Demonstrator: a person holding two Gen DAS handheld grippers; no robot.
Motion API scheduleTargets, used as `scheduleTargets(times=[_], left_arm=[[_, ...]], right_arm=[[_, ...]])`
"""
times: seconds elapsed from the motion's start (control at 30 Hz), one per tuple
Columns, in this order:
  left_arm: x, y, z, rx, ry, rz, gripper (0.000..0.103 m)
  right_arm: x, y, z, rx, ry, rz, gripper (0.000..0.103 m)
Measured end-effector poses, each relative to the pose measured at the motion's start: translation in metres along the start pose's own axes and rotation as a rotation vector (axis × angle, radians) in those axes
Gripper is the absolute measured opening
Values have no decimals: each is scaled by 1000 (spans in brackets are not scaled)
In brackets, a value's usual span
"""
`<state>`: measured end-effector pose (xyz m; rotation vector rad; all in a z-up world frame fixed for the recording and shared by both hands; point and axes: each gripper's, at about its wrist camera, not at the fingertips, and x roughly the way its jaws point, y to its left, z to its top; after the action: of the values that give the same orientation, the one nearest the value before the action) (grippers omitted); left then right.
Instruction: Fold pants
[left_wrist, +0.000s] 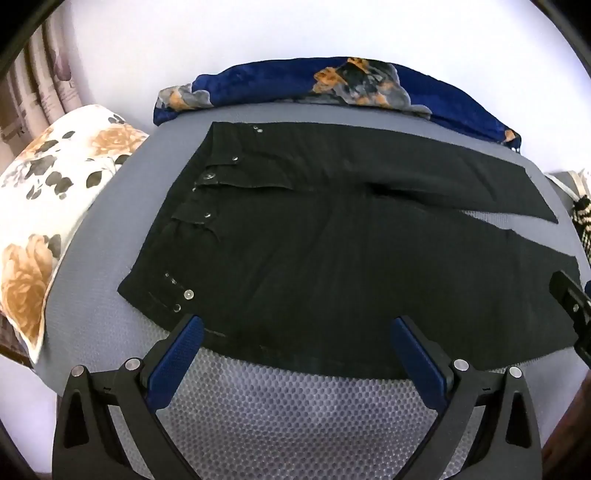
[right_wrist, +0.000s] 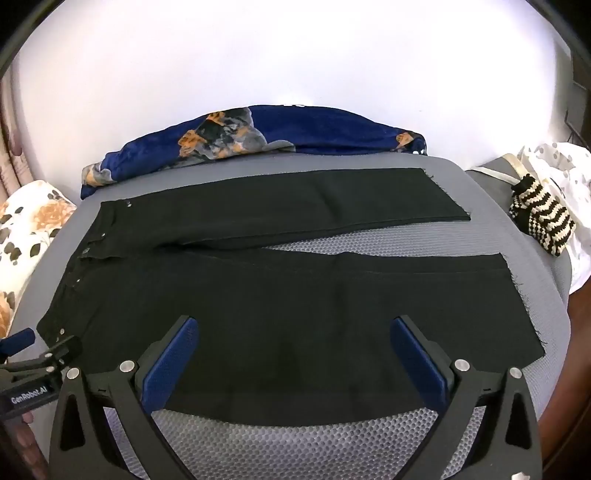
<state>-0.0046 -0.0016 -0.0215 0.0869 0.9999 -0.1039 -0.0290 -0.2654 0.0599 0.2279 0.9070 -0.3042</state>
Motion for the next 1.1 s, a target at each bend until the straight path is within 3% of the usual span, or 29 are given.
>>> scheduleTargets(times=[1.1], left_arm=[[-3,-10,2,25,-1,17,100]], right_arm=[[8,-3,-3,17,22,-13,103]])
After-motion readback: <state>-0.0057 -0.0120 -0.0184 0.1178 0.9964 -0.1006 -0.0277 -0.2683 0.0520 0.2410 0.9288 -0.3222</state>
